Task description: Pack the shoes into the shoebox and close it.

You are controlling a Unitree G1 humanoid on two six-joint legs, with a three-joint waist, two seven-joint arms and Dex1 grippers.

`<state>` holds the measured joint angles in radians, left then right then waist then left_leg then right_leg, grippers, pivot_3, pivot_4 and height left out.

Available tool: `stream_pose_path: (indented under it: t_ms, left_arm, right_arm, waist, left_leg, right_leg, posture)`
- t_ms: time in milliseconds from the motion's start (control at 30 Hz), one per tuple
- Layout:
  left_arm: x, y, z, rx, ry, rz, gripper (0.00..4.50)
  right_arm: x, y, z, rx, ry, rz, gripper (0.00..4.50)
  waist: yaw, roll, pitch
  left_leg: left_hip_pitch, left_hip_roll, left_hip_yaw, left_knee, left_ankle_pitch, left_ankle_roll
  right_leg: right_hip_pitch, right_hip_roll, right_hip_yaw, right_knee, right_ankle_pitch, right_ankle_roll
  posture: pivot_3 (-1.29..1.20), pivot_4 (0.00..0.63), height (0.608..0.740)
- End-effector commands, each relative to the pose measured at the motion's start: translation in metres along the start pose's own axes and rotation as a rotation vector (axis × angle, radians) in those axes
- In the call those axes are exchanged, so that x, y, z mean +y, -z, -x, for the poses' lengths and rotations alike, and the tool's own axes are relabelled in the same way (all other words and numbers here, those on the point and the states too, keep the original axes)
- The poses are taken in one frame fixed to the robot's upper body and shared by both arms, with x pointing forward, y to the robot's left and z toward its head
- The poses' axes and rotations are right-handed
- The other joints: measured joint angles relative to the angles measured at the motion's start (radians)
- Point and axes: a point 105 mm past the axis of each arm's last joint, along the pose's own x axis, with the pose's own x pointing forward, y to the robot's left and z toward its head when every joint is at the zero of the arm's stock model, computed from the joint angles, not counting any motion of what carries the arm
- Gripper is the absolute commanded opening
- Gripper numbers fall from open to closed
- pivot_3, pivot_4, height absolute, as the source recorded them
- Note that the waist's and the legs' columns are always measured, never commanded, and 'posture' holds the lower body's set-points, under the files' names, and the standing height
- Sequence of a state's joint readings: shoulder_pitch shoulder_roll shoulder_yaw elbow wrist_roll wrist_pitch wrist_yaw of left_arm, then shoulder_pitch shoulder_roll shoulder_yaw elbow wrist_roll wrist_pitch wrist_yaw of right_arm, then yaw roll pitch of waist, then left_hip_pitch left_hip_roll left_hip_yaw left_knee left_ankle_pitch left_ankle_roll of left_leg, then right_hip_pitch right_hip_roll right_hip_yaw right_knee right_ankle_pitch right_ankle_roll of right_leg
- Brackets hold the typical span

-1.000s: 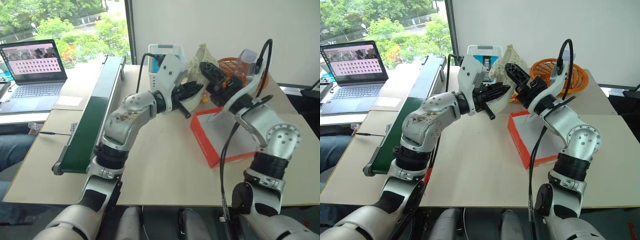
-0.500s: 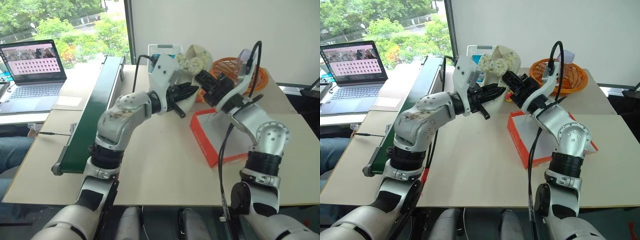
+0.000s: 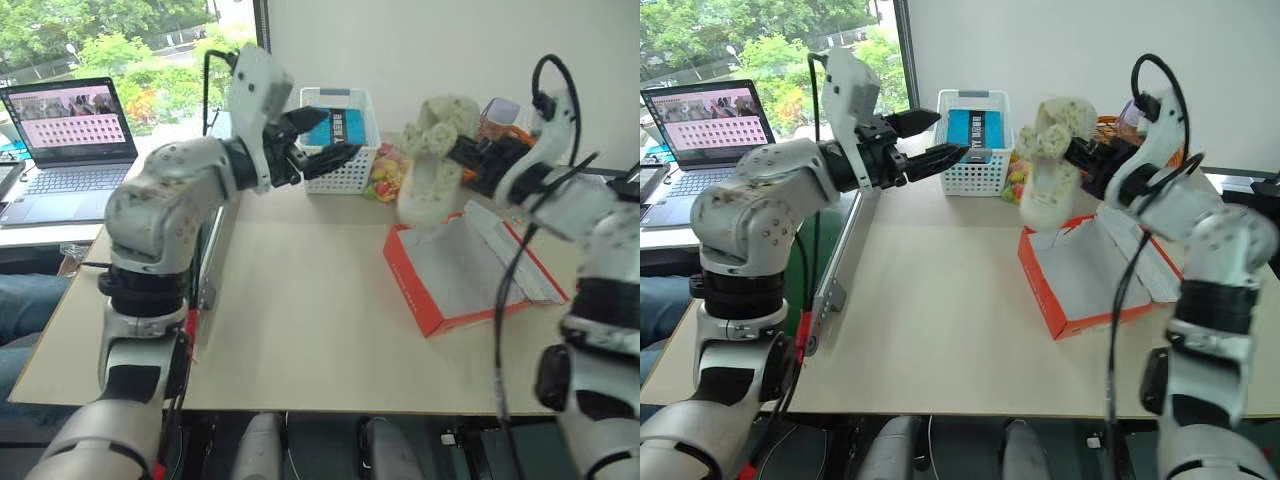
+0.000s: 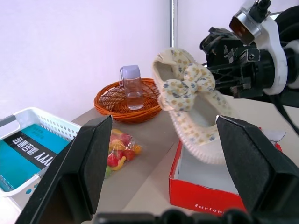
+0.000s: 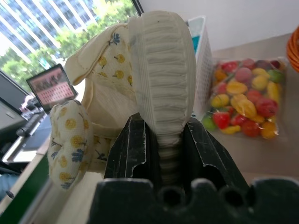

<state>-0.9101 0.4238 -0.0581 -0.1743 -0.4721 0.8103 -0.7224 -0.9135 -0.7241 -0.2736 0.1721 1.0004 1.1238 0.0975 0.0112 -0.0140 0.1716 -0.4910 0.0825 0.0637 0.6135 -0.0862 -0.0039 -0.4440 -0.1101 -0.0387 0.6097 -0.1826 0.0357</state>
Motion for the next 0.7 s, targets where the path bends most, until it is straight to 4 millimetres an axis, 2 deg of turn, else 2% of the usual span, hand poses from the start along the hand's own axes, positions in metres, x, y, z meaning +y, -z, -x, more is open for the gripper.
stream_pose_path:
  t_ms: [33,100,200,300,567,700]
  left_arm:
    - [-0.018,0.01,-0.001,0.05,0.088,-0.093,3.78]
    - [-0.018,0.013,-0.001,0.056,0.095,-0.094,3.78]
    - [-0.01,0.014,-0.004,0.046,0.053,-0.1,3.78]
    - [-0.006,0.007,-0.007,-0.012,-0.002,-0.062,3.78]
    - [-0.01,0.016,-0.004,0.016,-0.039,-0.08,3.78]
    - [-0.01,0.017,-0.003,0.024,-0.06,-0.091,3.78]
  right_arm:
    - [-0.005,-0.005,0.007,0.073,0.023,0.081,0.47]
    - [-0.009,0.001,0.009,0.135,0.023,0.107,0.47]
    - [-0.025,0.019,0.008,0.248,0.065,0.186,0.47]
    - [-0.061,0.04,0.005,0.339,0.187,0.303,0.47]
    - [-0.098,0.052,-0.008,0.427,0.264,0.527,0.47]
    - [-0.109,0.062,-0.017,0.472,0.264,0.574,0.47]
  waist:
    - [0.0,0.0,0.0]
    - [-0.001,0.0,0.0]
    - [-0.002,0.0,0.0]
    - [-0.001,0.0,0.0]
    - [-0.002,0.0,0.001]
    - [-0.008,0.0,0.001]
  left_leg:
    - [0.0,0.0,0.0,0.0,0.0,0.0]
    - [-0.001,0.0,0.0,0.0,0.0,0.0]
    - [-0.001,0.0,0.0,0.001,0.0,0.0]
    - [-0.001,0.0,0.0,0.002,0.0,0.0]
    - [-0.001,-0.001,0.0,0.003,0.001,0.002]
    - [-0.001,-0.001,0.0,0.003,0.002,0.002]
  right_leg:
    - [-0.001,0.0,0.0,0.0,0.0,0.0]
    - [-0.003,0.0,0.0,0.001,0.0,0.0]
    - [-0.003,0.0,0.001,0.001,0.0,0.0]
    - [-0.002,0.0,0.001,0.001,0.0,0.0]
    - [-0.003,0.0,0.001,0.001,0.001,0.002]
    - [-0.002,0.0,0.002,0.001,0.001,0.003]
  posture:
    - [0.0,0.15,0.735]
    - [0.0,0.15,0.735]
    - [0.0,0.15,0.735]
    - [0.0,0.15,0.735]
    - [0.0,0.15,0.735]
    - [0.0,0.15,0.735]
